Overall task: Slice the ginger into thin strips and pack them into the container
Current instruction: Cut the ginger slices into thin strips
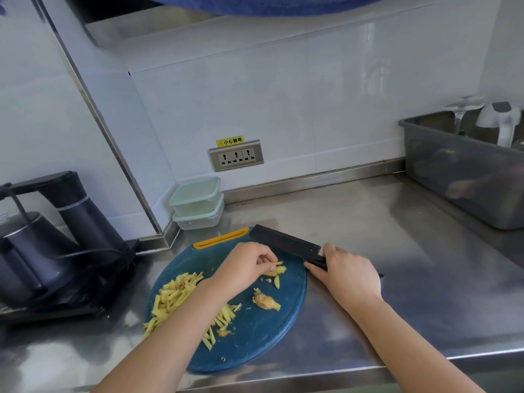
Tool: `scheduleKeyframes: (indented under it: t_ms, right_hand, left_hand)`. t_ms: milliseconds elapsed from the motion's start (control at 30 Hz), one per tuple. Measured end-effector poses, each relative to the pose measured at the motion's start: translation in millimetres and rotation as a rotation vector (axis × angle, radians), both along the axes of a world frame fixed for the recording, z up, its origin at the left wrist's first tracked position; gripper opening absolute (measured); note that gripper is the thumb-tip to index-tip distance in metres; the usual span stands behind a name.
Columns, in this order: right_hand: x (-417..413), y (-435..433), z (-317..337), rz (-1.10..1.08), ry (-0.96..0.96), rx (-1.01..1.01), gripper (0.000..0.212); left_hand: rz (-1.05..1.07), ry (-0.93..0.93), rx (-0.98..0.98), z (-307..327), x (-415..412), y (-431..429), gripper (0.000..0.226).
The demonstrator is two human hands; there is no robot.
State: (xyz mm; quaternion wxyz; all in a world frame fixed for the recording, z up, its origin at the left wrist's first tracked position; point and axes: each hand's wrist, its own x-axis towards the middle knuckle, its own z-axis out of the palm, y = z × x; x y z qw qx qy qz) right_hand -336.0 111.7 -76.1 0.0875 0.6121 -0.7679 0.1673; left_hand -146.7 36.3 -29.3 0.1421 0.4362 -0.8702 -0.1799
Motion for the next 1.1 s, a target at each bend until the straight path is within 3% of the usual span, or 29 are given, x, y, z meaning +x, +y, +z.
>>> scheduleKeyframes:
  t_ms: [167,367,633,933,1100]
  right_hand:
    - [-1,1,0,0.002,-0.011,-0.011,0.045]
    - [-1,2,0,0.004,0.003,-0.01,0.044]
    - [-1,1,0,0.004,0.014,-0.002,0.045]
    - [-1,1,0,0.002,0.002,0.003,0.045]
    - [-1,1,-1,0.003,0.003,-0.004,0.045]
  left_hand:
    - [0.051,0.142,0.039,7,8,8,0.008]
    - [-0.088,-0.041,0.273,16,27,32,0.008]
    - [-0.067,-0.161,0.067,15,28,37,0.012]
    - [-0.137,-0.148,0.127,6,32,38,0.015]
    - [-0.058,-0.074,0.076,10,32,29,0.018]
